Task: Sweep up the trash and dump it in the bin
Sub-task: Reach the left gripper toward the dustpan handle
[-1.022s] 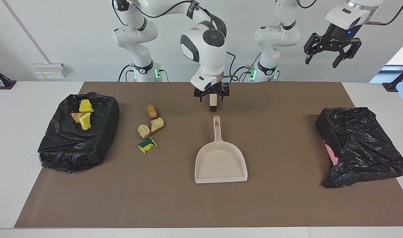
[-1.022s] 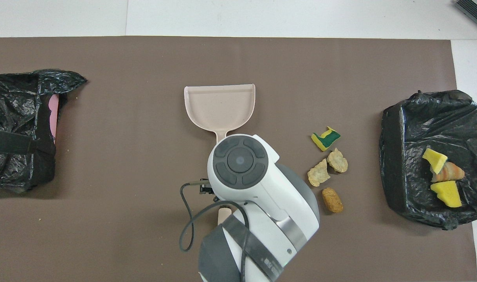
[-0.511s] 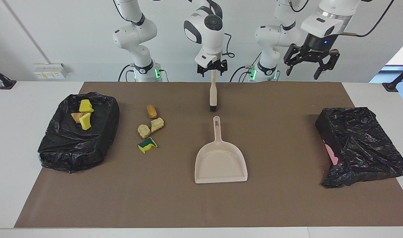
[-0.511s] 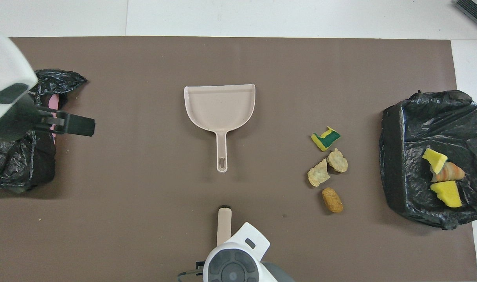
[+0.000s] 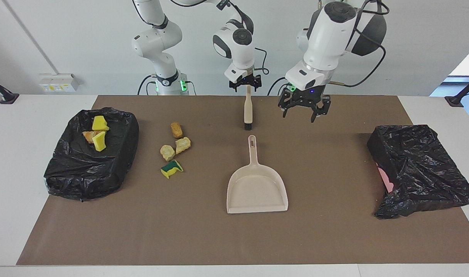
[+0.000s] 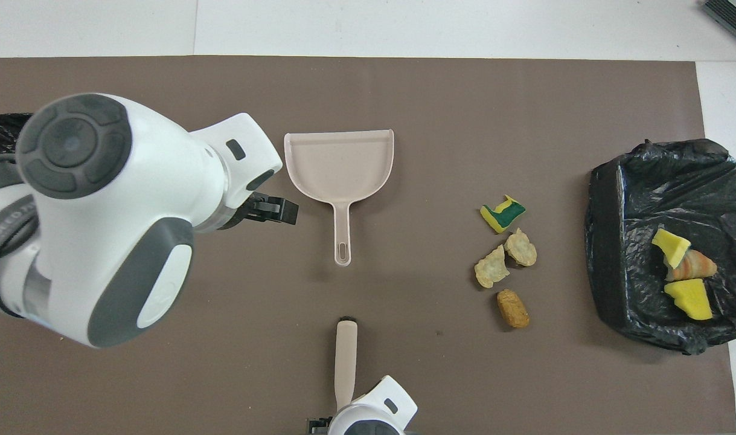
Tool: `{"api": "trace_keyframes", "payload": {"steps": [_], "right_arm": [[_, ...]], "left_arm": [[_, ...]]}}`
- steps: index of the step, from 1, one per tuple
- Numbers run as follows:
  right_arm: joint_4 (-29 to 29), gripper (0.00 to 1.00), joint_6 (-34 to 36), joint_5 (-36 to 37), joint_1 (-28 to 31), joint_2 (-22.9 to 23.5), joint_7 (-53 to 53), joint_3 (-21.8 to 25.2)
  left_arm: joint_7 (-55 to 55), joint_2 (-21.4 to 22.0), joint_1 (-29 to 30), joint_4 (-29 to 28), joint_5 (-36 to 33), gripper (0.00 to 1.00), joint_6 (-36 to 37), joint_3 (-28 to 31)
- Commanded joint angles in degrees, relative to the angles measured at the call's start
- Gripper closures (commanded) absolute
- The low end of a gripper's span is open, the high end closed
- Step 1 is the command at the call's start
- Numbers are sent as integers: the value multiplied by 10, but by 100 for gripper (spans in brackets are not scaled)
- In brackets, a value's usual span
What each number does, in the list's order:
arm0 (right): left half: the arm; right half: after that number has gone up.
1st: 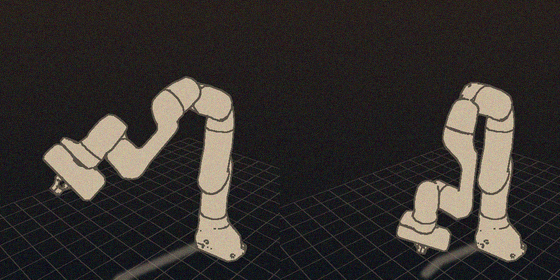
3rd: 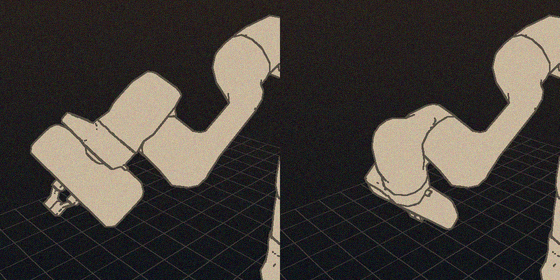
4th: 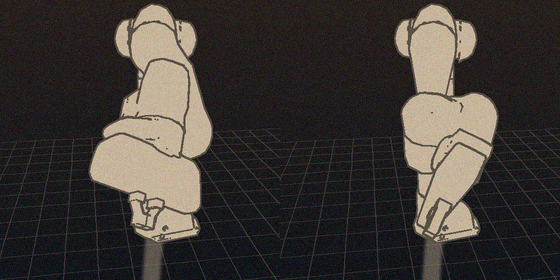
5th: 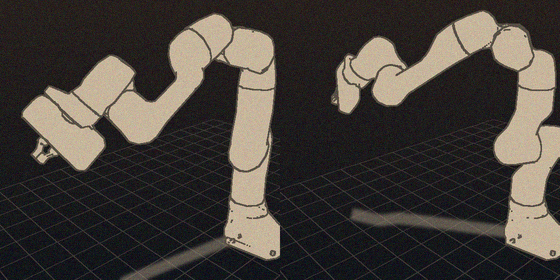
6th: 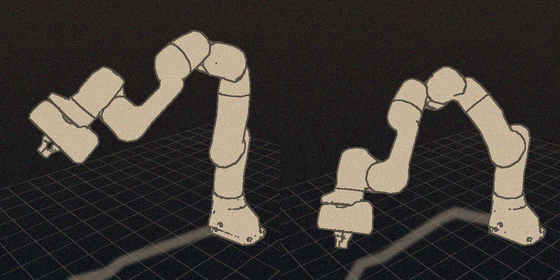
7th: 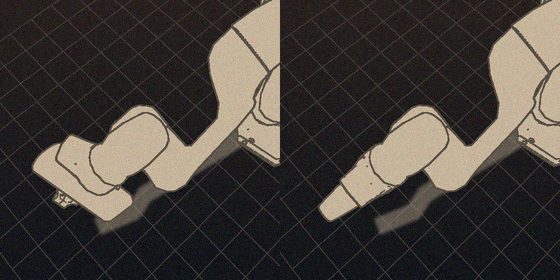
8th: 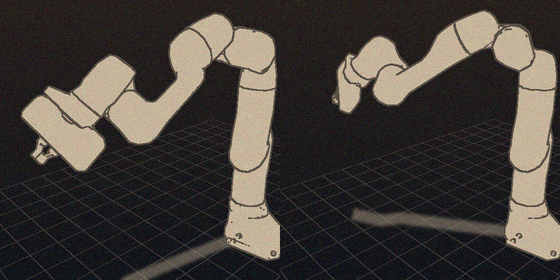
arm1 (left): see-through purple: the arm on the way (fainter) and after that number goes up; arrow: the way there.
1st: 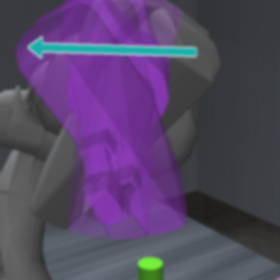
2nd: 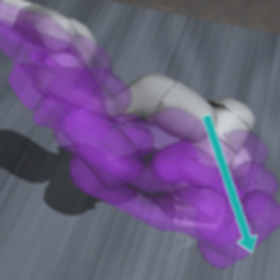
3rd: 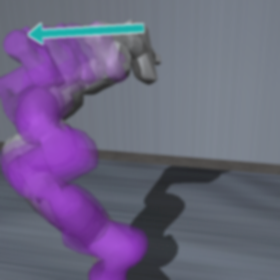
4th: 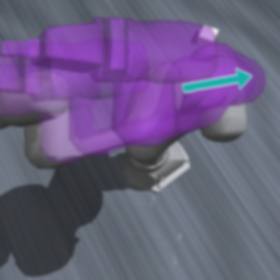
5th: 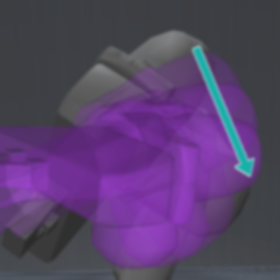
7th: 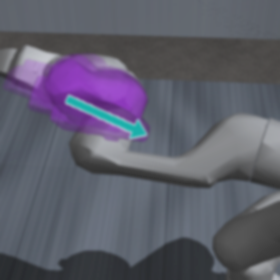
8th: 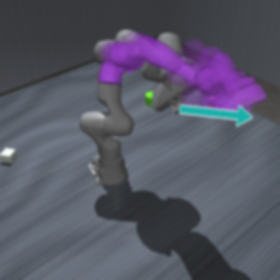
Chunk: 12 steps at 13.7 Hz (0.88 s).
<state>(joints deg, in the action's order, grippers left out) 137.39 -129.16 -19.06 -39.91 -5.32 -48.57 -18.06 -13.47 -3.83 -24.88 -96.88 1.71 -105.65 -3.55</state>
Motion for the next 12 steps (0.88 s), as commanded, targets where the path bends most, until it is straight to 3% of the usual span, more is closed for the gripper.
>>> {"api": "trace_keyframes", "payload": {"steps": [1, 4, 8, 9, 11, 12], "right_arm": [[9, 0, -31, -13, -11, 7, -12, 2], [17, 0, -34, -13, -34, 10, -20, 2], [17, 0, -39, -13, -39, 18, -25, 2], [17, 6, -40, -12, -39, 19, -22, 1], [17, 65, -40, -12, -39, 19, -20, 2], [17, 84, -42, -12, -39, 20, -25, 2]], "left_arm": [[-23, -16, -29, -23, 0, 0, -45, 10], [-68, -80, -62, -25, -7, 0, -97, 11], [-89, -121, -67, -26, -7, 0, -139, 10], [-91, -129, -67, -26, -7, 0, -147, 10], [-103, -143, -75, -28, -7, 0, -164, 10], [-113, -146, -79, -33, -7, 0, -176, 10]]}}
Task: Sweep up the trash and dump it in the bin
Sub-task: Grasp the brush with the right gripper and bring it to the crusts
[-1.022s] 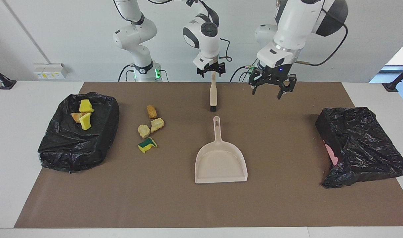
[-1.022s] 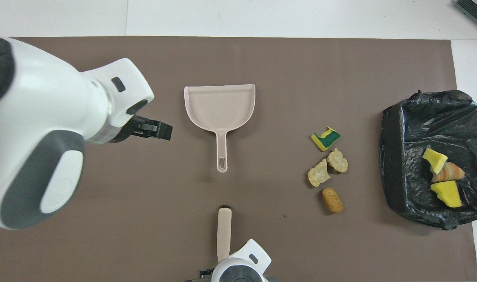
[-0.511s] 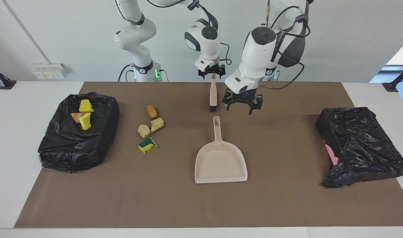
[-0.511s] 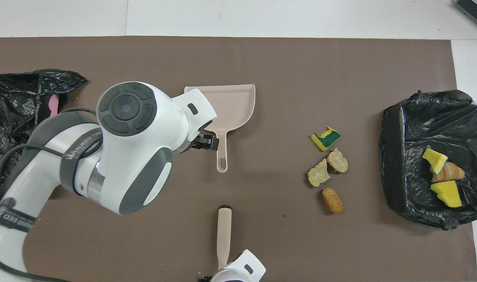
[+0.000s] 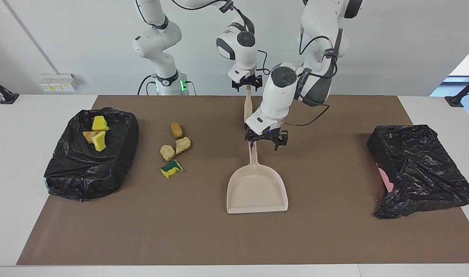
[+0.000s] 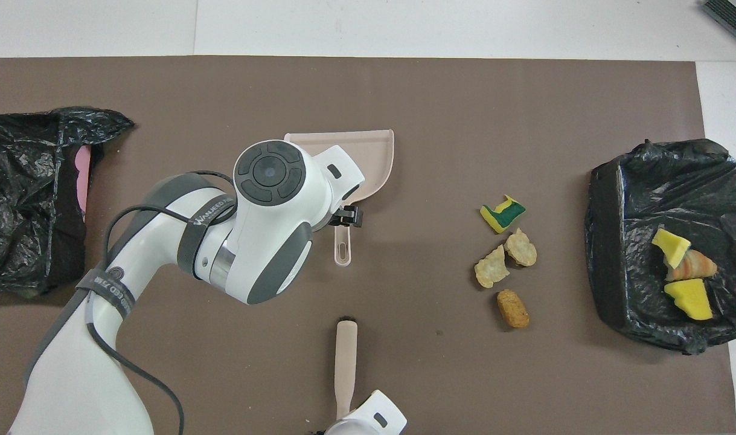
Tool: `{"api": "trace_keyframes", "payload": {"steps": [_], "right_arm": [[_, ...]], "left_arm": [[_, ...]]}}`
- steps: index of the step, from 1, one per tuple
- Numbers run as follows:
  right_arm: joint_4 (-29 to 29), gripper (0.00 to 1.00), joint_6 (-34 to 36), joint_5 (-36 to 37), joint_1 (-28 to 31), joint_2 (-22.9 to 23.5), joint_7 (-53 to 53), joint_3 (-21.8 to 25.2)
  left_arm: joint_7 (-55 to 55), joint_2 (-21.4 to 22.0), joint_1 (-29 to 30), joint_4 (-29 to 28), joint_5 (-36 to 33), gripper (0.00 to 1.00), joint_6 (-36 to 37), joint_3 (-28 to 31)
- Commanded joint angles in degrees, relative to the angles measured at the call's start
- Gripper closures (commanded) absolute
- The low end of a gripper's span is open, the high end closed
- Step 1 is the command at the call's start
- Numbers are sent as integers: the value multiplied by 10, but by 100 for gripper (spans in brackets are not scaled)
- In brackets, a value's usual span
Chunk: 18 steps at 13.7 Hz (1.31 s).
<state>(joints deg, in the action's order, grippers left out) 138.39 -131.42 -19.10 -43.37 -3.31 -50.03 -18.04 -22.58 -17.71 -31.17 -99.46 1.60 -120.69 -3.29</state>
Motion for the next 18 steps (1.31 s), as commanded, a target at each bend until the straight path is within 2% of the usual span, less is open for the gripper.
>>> {"api": "trace_keyframes", "payload": {"steps": [1, 5, 9, 11, 13, 16, 18], "right_arm": [[7, 100, -19, -13, -5, 1, -16, 2], [-14, 100, -17, -11, 4, 21, -16, 4], [-19, 100, -1, 7, 4, 12, -17, 8], [-18, 100, 34, 40, 20, -19, -21, 9], [-19, 100, 94, 59, 49, -62, -9, 8], [-19, 100, 174, 97, 79, -106, 8, 9], [-20, 100, 238, 123, 110, -142, 21, 9]], "left_arm": [[-26, -8, -18, -10, -5, 0, -30, 7], [-48, -30, -29, -8, -5, 0, -43, 8], [-51, -42, -31, -7, -5, 0, -44, 8], [-50, -43, -30, -9, -5, 14, -45, 7], [-48, -43, -30, -9, -5, 21, -46, 7], [-43, -44, -35, -10, -5, 39, -40, 7], [-41, -44, -35, -6, -6, 65, -40, 7]]}}
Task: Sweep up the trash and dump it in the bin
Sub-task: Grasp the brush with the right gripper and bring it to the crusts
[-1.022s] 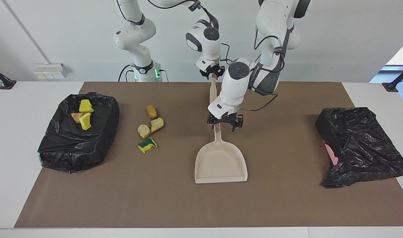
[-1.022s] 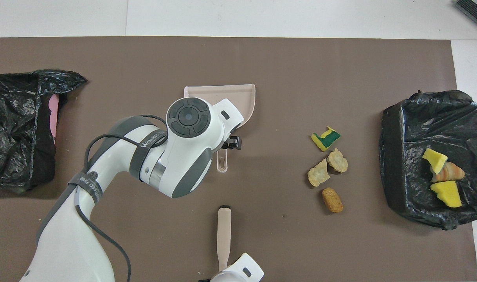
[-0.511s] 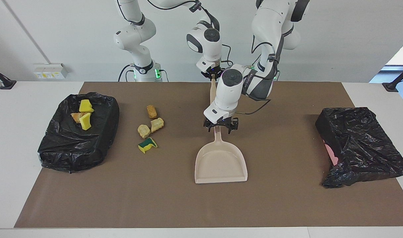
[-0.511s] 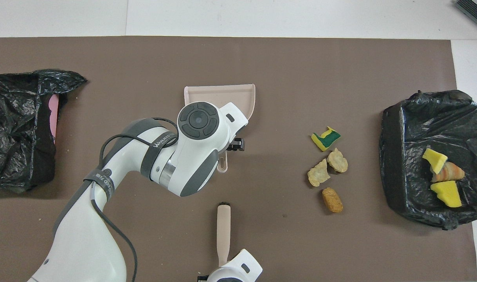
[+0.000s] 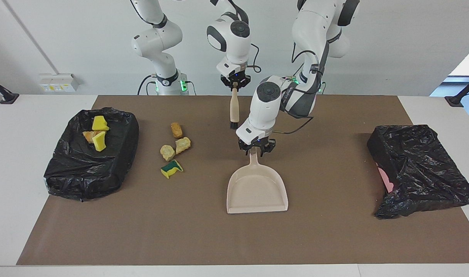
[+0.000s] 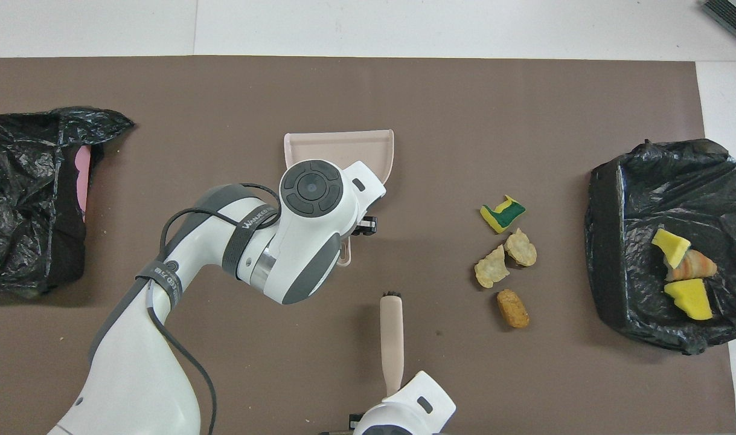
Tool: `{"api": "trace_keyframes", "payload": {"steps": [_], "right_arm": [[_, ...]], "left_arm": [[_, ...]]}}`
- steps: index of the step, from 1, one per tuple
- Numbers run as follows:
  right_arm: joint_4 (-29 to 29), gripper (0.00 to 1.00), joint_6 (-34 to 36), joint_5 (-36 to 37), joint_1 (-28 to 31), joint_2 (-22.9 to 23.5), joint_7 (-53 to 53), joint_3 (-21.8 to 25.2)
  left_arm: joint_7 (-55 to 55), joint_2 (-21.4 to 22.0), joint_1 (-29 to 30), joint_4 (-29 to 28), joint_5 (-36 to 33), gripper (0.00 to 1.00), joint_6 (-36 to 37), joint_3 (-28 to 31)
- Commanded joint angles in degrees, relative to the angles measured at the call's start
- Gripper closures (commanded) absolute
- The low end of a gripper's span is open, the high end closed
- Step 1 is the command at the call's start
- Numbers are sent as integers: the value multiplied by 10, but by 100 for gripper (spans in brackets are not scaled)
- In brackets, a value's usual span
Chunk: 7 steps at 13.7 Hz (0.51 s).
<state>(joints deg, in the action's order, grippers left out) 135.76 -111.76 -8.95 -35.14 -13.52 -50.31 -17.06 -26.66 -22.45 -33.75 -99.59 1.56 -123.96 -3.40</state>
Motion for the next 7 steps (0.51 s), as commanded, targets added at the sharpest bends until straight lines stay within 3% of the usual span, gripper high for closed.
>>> {"api": "trace_keyframes", "payload": {"steps": [1, 4, 7], "right_arm": [[6, 100, 64, 36, 45, -53, 41, -1], [4, 100, 133, 105, 106, -53, 69, -1], [-6, 100, 136, 165, 225, -28, 171, -3]], "left_arm": [[7, 3, -9, -5, -6, 73, -11, 8], [21, 5, -7, 0, -6, 89, -1, 8], [69, 37, -2, 2, -7, 97, 47, 11]]}}
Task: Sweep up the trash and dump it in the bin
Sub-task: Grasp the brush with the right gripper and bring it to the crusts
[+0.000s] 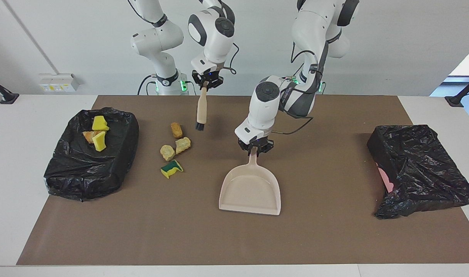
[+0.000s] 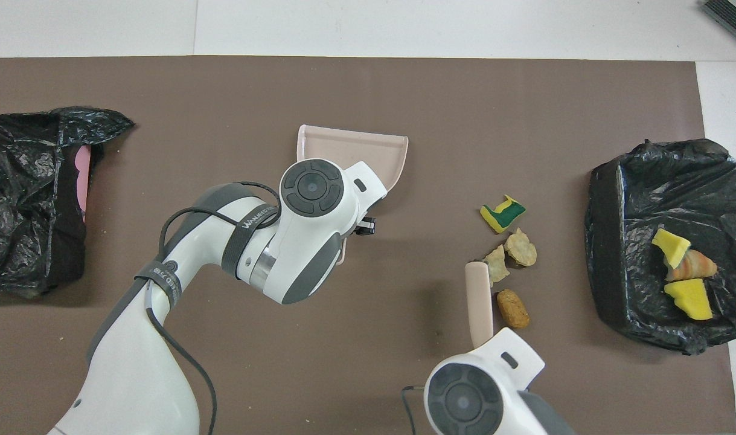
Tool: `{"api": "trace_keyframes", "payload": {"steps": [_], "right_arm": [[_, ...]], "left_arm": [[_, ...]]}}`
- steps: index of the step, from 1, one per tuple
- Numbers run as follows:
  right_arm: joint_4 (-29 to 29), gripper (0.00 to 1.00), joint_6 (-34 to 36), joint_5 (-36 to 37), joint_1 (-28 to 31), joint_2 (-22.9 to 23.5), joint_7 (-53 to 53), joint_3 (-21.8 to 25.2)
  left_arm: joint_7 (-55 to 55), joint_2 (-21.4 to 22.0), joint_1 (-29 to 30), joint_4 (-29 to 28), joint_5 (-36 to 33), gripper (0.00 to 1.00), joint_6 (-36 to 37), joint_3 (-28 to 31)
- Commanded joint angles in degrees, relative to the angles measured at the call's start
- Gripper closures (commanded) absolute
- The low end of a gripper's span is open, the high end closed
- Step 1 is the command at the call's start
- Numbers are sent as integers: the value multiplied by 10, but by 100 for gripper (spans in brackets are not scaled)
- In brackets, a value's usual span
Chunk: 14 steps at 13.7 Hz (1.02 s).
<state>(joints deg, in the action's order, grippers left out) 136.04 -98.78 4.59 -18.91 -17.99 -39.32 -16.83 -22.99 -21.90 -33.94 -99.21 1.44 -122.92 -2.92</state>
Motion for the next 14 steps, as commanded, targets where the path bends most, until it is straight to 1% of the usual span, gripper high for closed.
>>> {"api": "trace_keyframes", "payload": {"steps": [1, 3, 5, 6, 7, 8, 9, 11, 14], "right_arm": [[-12, 100, 9, 56, 86, 24, 91, -7], [-8, 100, 23, 73, 112, 25, 146, -6], [-10, 100, 12, 83, 135, 33, 180, -7], [-10, 100, -10, 87, 149, 39, 208, -5], [-11, 100, -46, 87, 187, 52, 250, -5], [-12, 100, -53, 87, 206, 55, 281, -7], [-11, 100, -53, 87, 209, 54, 309, -7], [-8, 100, -58, 87, 211, 66, 302, -7], [-22, 100, -111, 85, 243, 95, 295, -6]], "left_arm": [[56, 50, 1, -3, -5, 97, 57, 9], [98, 63, 4, -3, -6, 97, 96, 9], [187, 65, 8, -4, -5, 98, 114, 9], [227, 66, 12, -4, -5, 98, 125, 9], [261, 66, 15, -5, -5, 98, 132, 9], [292, 66, 15, -5, -5, 99, 140, 10], [319, 67, 15, -6, -5, 100, 145, 10], [401, 76, 15, -18, -6, 100, 153, 10], [471, 96, 6, -46, -63, 100, 161, 10]]}}
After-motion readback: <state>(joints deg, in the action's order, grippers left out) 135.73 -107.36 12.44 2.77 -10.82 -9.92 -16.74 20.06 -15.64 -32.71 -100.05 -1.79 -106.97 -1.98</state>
